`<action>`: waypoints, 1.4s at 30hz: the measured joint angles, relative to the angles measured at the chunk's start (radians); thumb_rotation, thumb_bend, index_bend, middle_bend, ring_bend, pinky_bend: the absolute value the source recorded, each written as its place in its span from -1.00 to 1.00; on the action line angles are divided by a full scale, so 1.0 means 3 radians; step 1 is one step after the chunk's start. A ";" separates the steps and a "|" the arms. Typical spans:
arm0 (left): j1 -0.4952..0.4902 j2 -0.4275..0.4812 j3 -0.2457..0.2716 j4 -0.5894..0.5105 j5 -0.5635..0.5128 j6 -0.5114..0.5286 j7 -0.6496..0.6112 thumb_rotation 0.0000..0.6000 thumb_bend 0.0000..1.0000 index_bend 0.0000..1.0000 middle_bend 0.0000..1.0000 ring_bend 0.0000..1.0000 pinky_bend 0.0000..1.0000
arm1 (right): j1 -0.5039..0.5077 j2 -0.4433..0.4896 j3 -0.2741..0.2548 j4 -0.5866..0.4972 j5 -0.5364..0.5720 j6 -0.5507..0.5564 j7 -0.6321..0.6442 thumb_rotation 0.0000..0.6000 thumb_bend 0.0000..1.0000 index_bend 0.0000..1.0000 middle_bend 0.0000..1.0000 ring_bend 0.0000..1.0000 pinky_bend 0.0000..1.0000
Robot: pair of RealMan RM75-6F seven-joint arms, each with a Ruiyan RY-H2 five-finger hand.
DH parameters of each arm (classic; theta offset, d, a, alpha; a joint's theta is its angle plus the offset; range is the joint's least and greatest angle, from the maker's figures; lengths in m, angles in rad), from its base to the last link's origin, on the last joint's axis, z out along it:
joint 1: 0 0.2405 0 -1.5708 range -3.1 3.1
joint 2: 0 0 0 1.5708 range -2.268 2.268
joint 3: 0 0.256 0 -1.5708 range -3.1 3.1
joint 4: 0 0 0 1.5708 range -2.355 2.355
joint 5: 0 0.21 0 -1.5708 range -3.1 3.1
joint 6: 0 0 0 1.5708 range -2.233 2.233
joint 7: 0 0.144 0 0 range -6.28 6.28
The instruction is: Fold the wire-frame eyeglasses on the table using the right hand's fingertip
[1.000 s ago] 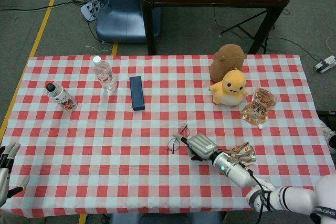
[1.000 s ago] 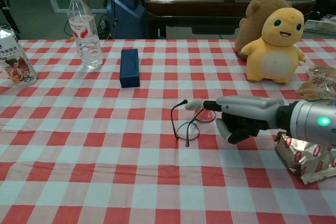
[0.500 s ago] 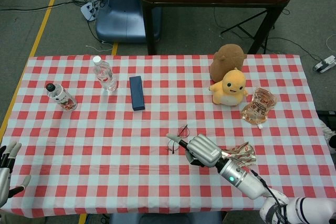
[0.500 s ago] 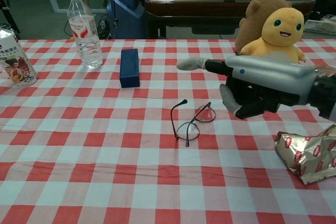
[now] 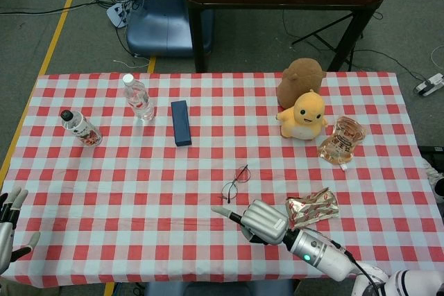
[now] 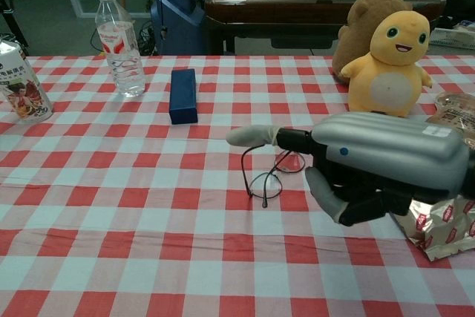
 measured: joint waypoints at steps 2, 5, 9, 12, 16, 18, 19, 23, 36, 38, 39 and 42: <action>0.0000 -0.0004 0.0002 0.0001 -0.0002 -0.0006 -0.0005 1.00 -0.43 -1.00 -1.00 -1.00 -1.00 | 0.0011 -0.0022 -0.0013 0.0026 0.0011 -0.0068 -0.0044 1.00 0.79 -1.00 1.00 1.00 1.00; 0.0000 -0.0008 0.0002 0.0003 -0.0006 -0.0009 -0.0016 1.00 -0.43 -1.00 -1.00 -1.00 -1.00 | 0.0030 -0.0088 -0.0004 0.0109 0.0081 -0.0184 -0.0174 1.00 0.79 -1.00 1.00 1.00 1.00; -0.0001 -0.0010 -0.0001 0.0011 -0.0013 -0.0016 -0.0027 1.00 -0.43 -1.00 -1.00 -1.00 -1.00 | 0.0066 -0.0235 0.0075 0.0255 0.0262 -0.0344 -0.0388 1.00 0.79 -1.00 1.00 1.00 1.00; -0.0001 -0.0008 -0.0003 0.0015 -0.0016 -0.0015 -0.0037 1.00 -0.43 -1.00 -1.00 -1.00 -1.00 | 0.0087 -0.0329 0.0140 0.0341 0.0363 -0.0407 -0.0549 1.00 0.79 -1.00 1.00 1.00 1.00; 0.0003 -0.0003 -0.0003 0.0022 -0.0031 -0.0021 -0.0046 1.00 -0.43 -1.00 -1.00 -1.00 -1.00 | 0.0094 -0.0438 0.0211 0.0416 0.0488 -0.0447 -0.0805 1.00 0.79 -1.00 1.00 1.00 1.00; 0.0004 -0.0002 -0.0002 0.0024 -0.0034 -0.0025 -0.0048 1.00 -0.43 -1.00 -1.00 -1.00 -1.00 | 0.0091 -0.0485 0.0241 0.0442 0.0566 -0.0461 -0.0937 1.00 0.79 -1.00 1.00 1.00 1.00; 0.0004 -0.0003 -0.0002 0.0026 -0.0036 -0.0027 -0.0049 1.00 -0.43 -1.00 -1.00 -1.00 -1.00 | 0.0088 -0.0500 0.0252 0.0451 0.0599 -0.0466 -0.0987 1.00 0.79 -1.00 1.00 1.00 1.00; -0.0006 -0.0009 -0.0004 0.0030 -0.0035 -0.0042 -0.0050 1.00 -0.43 -1.00 -1.00 -1.00 -1.00 | 0.0077 -0.0541 0.0287 0.0482 0.0740 -0.0489 -0.1135 1.00 0.79 -1.00 1.00 1.00 1.00; -0.0017 -0.0033 -0.0001 0.0054 -0.0042 -0.0069 -0.0055 1.00 -0.43 -1.00 -1.00 -1.00 -1.00 | 0.0063 -0.0633 0.0373 0.0655 0.1103 -0.0560 -0.1310 1.00 0.79 -1.00 1.00 1.00 1.00; -0.0015 -0.0034 0.0000 0.0056 -0.0044 -0.0068 -0.0059 1.00 -0.43 -1.00 -1.00 -1.00 -1.00 | 0.0072 -0.0649 0.0388 0.0696 0.1169 -0.0603 -0.1280 1.00 0.79 -1.00 1.00 1.00 1.00; -0.0014 -0.0034 0.0000 0.0057 -0.0044 -0.0066 -0.0060 1.00 -0.43 -1.00 -1.00 -1.00 -1.00 | 0.0080 -0.0662 0.0398 0.0729 0.1211 -0.0633 -0.1253 1.00 0.79 -1.00 1.00 1.00 1.00; -0.0010 -0.0030 -0.0001 0.0059 -0.0046 -0.0061 -0.0064 1.00 -0.43 -1.00 -1.00 -1.00 -1.00 | 0.0098 -0.0690 0.0420 0.0805 0.1306 -0.0705 -0.1176 1.00 0.79 -1.00 1.00 1.00 1.00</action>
